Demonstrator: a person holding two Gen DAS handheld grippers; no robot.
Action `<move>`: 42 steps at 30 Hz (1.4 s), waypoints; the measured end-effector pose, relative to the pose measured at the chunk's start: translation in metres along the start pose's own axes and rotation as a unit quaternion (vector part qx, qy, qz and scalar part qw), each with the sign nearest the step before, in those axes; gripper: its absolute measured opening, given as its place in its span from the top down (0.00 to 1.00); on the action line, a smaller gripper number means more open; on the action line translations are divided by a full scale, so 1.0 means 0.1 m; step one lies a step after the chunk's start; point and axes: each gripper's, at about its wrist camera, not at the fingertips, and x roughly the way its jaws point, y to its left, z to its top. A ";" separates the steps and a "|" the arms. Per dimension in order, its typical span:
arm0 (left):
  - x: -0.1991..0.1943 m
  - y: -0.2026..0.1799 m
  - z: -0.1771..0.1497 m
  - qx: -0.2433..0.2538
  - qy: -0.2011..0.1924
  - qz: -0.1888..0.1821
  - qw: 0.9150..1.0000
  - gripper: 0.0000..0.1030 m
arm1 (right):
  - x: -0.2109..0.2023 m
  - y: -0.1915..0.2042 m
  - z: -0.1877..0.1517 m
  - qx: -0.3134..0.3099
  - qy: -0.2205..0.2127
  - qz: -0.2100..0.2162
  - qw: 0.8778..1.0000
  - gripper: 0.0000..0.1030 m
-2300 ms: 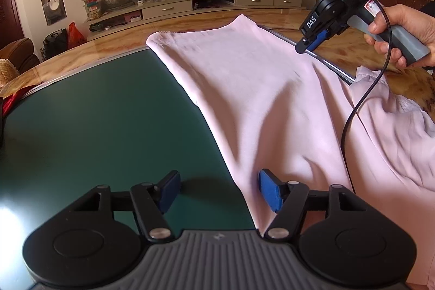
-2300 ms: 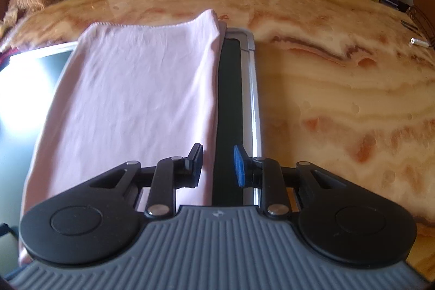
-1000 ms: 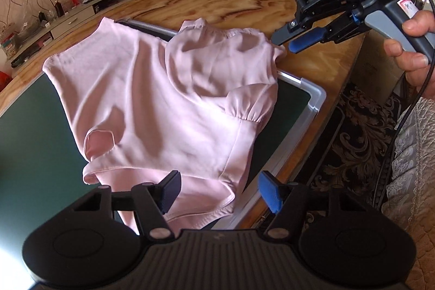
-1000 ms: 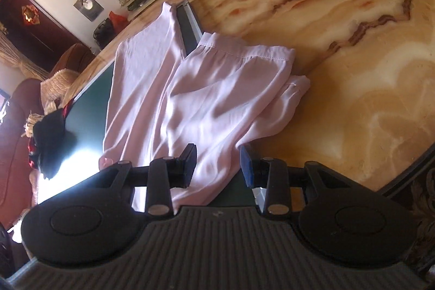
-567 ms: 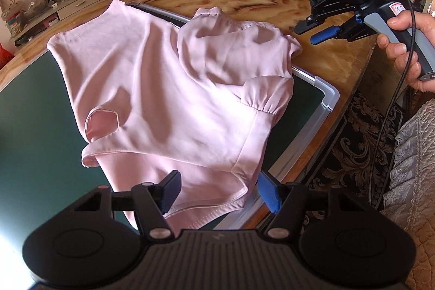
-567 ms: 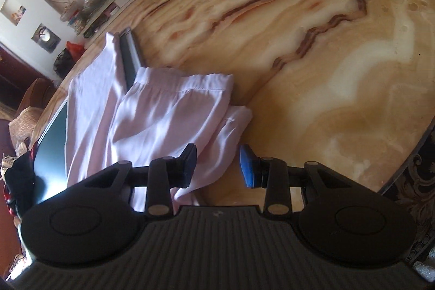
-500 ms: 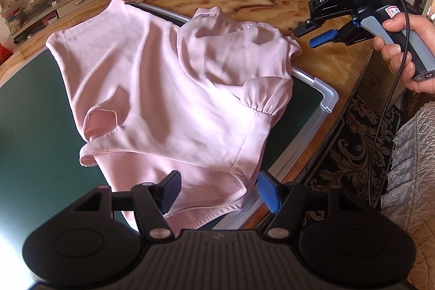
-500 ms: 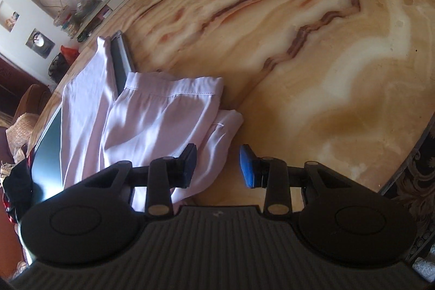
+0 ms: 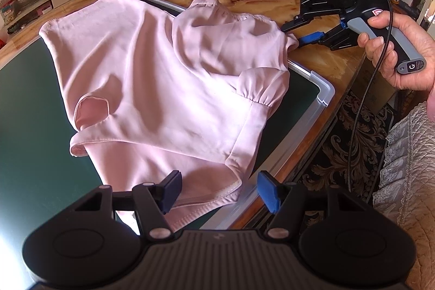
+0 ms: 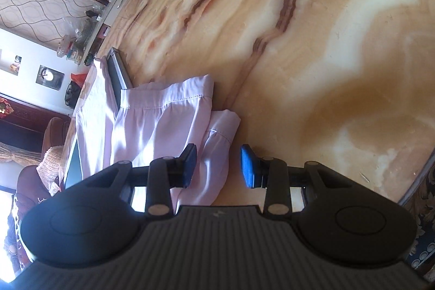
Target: Fold clothes
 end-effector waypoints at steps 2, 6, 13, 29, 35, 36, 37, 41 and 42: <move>0.02 -0.02 0.00 0.006 0.004 0.006 1.000 0.38 | 0.02 0.00 0.01 0.002 0.000 0.003 1.000 0.60; 0.03 -0.03 -0.01 0.007 0.005 0.007 1.000 0.39 | 0.06 0.00 0.05 0.003 -0.002 0.006 1.000 0.64; 0.02 -0.01 -0.01 0.006 0.006 0.004 1.000 0.39 | 0.02 0.06 0.16 -0.015 -0.023 -0.013 1.000 0.95; 0.02 -0.01 -0.01 0.005 0.006 0.004 1.000 0.39 | 0.05 0.14 0.27 -0.041 -0.057 -0.055 0.996 0.96; 0.03 -0.01 0.00 0.005 0.005 0.005 1.000 0.39 | 0.12 0.08 0.27 -0.032 -0.056 -0.059 0.996 0.96; 0.03 -0.02 0.00 0.005 0.005 0.006 1.000 0.38 | 0.11 0.06 0.26 -0.026 -0.055 -0.055 0.997 0.93; 0.03 -0.02 0.00 0.005 0.005 0.007 1.000 0.38 | 0.11 0.04 0.26 -0.020 -0.053 -0.051 0.997 0.93; 0.03 -0.02 0.00 0.003 0.007 0.011 1.000 0.38 | 0.00 -0.01 0.27 -0.001 -0.070 -0.046 0.996 0.85; 0.02 -0.02 0.00 0.003 0.007 0.012 1.000 0.38 | -0.04 0.00 0.27 -0.002 -0.074 -0.050 0.996 0.82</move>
